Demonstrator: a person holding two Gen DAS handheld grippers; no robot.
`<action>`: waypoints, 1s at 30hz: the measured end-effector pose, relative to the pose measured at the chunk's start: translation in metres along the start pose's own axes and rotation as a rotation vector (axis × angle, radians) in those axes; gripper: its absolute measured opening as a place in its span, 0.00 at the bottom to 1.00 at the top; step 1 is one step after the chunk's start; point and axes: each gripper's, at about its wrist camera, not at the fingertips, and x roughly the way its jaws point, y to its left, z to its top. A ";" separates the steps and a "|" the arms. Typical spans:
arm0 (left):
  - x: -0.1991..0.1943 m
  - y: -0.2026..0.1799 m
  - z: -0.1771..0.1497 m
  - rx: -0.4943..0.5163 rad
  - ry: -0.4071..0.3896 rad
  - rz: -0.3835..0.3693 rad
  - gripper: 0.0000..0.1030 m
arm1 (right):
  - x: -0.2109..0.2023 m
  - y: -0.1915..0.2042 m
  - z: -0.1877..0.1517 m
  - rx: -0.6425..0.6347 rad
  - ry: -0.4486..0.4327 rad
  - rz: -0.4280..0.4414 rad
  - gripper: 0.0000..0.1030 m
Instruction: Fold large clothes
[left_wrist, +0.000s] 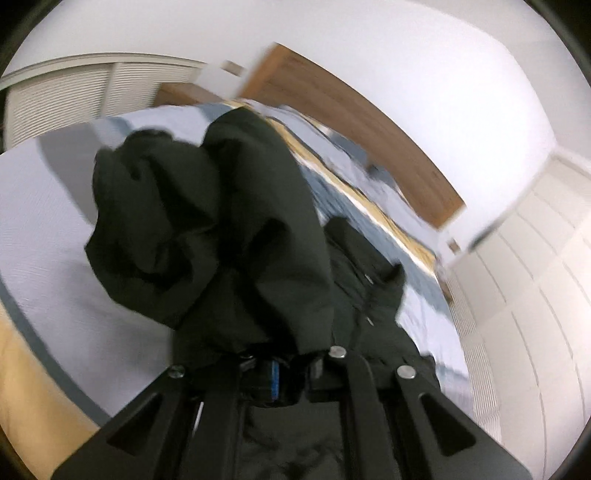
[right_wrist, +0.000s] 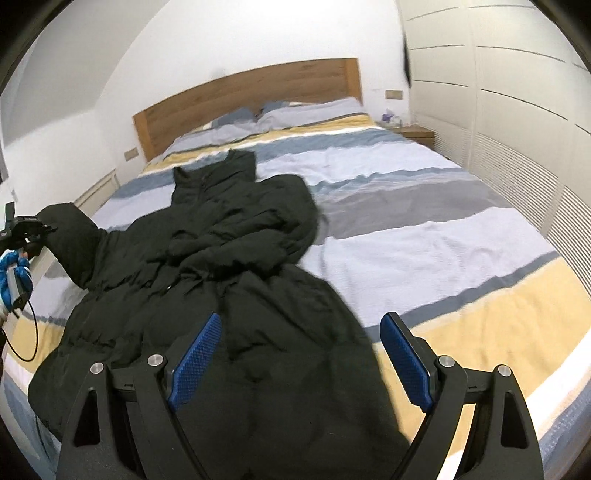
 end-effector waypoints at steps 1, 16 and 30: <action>0.007 -0.018 -0.011 0.033 0.021 -0.011 0.07 | -0.003 -0.006 0.000 0.009 -0.003 -0.004 0.85; 0.111 -0.134 -0.133 0.235 0.286 0.033 0.09 | -0.019 -0.095 -0.018 0.145 -0.008 -0.061 0.85; 0.041 -0.092 -0.123 0.223 0.230 -0.041 0.22 | -0.017 -0.052 -0.006 0.065 0.009 -0.003 0.85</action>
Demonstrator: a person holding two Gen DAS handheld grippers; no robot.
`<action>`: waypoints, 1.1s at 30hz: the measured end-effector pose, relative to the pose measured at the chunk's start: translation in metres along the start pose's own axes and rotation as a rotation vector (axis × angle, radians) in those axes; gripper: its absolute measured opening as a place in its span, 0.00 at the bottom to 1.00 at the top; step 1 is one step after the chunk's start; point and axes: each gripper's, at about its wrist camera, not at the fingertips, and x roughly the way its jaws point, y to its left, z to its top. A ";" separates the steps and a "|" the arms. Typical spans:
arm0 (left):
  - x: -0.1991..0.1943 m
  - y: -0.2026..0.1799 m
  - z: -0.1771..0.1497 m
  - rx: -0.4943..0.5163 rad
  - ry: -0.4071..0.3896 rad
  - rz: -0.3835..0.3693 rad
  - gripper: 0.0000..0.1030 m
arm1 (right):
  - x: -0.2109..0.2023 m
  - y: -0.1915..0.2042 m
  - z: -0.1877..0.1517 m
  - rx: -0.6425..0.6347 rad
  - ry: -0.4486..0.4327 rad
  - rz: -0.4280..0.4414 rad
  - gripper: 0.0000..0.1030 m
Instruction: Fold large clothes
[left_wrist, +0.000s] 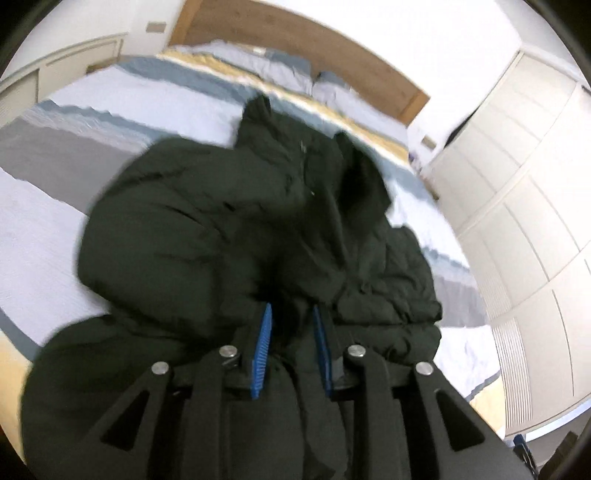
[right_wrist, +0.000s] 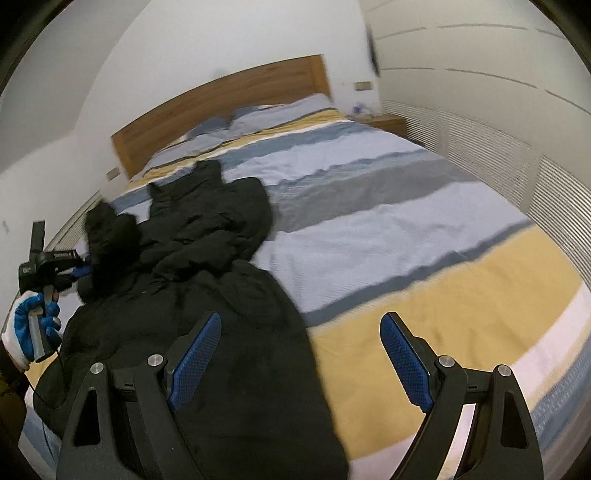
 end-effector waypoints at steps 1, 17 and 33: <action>-0.007 0.001 0.003 0.004 -0.010 -0.005 0.22 | 0.002 0.009 0.002 -0.019 0.001 0.010 0.85; -0.011 0.113 0.056 0.080 -0.066 0.177 0.22 | 0.108 0.217 0.050 -0.358 0.021 0.235 0.85; 0.132 0.099 0.064 0.228 0.045 0.272 0.27 | 0.282 0.302 0.071 -0.493 0.167 0.258 0.85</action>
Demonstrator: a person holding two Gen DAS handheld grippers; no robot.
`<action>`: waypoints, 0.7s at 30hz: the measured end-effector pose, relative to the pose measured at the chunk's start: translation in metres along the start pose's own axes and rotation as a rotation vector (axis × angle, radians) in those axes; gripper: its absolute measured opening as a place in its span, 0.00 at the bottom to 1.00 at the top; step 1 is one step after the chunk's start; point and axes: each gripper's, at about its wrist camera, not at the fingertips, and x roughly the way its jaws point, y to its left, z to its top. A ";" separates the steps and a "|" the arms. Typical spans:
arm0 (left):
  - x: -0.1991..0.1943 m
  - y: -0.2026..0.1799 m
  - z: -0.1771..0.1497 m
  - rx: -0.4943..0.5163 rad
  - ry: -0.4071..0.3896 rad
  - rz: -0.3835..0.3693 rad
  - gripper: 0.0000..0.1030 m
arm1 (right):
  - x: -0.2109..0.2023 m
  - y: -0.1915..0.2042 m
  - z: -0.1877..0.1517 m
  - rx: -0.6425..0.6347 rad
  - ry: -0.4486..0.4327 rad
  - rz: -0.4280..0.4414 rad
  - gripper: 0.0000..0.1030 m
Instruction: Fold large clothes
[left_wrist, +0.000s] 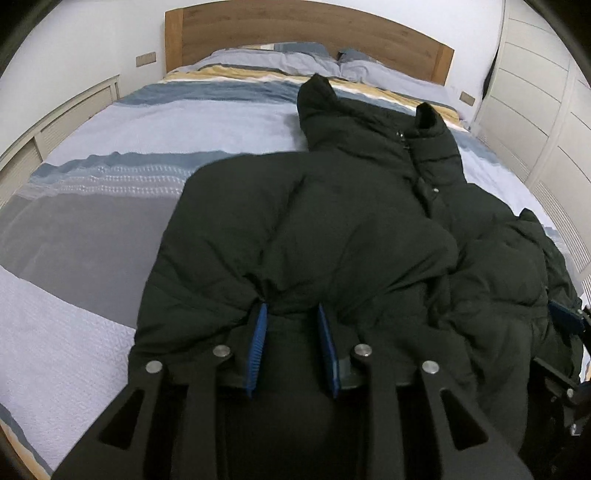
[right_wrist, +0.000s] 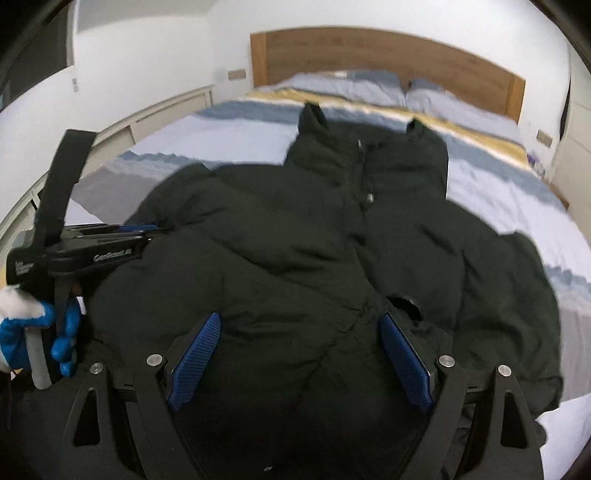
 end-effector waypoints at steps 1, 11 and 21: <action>0.002 0.000 -0.001 -0.001 0.001 0.000 0.27 | 0.005 -0.003 -0.001 0.009 0.014 0.005 0.85; 0.013 -0.003 -0.010 0.000 0.009 0.017 0.28 | 0.030 -0.005 -0.009 0.004 0.088 0.010 0.86; 0.015 -0.007 -0.011 0.015 0.020 0.049 0.30 | 0.030 -0.002 -0.004 -0.043 0.119 0.006 0.87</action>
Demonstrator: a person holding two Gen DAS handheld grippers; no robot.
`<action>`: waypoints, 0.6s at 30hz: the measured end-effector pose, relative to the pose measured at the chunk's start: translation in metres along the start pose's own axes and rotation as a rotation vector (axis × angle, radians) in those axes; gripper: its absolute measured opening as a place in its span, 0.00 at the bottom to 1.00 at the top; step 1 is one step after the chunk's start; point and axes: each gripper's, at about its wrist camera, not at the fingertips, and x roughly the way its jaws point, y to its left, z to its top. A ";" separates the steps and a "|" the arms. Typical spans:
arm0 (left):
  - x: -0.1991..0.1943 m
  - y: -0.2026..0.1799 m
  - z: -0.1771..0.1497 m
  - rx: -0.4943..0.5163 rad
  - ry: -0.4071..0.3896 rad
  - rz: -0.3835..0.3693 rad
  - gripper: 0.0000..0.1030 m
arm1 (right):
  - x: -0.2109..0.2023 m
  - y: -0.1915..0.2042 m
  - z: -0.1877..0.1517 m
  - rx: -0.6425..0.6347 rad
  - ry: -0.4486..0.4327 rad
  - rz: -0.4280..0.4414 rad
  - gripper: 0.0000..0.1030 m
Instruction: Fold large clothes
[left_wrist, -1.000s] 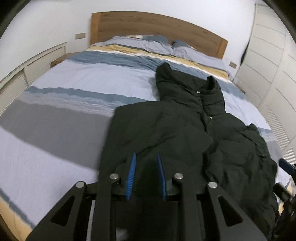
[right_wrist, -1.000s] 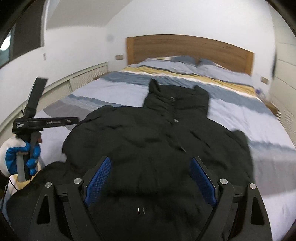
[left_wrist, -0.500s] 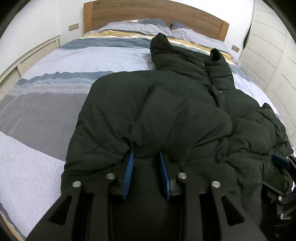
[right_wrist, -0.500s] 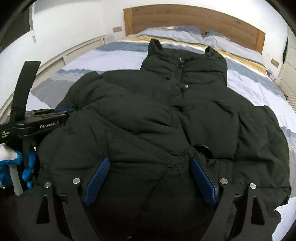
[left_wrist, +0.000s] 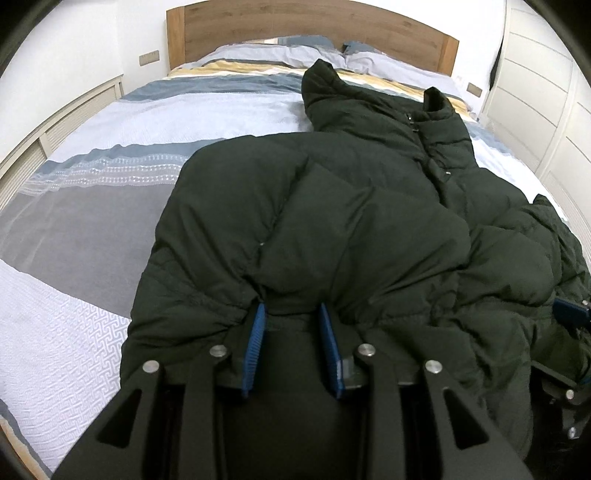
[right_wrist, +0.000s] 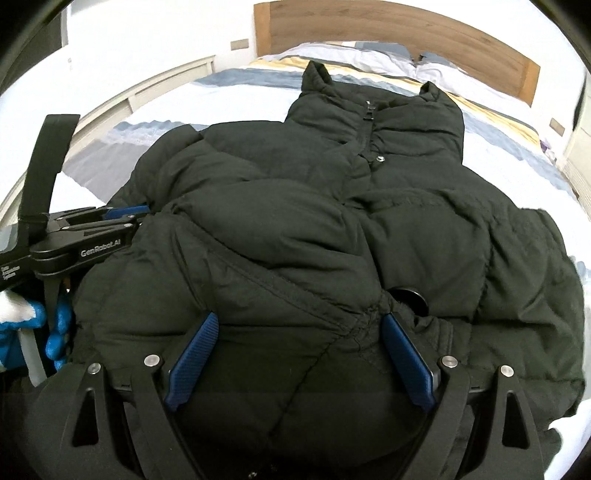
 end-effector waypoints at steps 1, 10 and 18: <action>0.000 0.000 0.001 -0.002 0.008 -0.001 0.30 | -0.002 0.000 0.001 -0.008 0.005 0.000 0.87; -0.002 -0.001 0.000 0.003 0.022 0.018 0.31 | -0.025 -0.017 0.006 -0.004 0.018 0.000 0.87; -0.003 -0.008 -0.006 0.020 0.000 0.069 0.34 | 0.000 -0.029 -0.012 0.011 0.053 0.015 0.88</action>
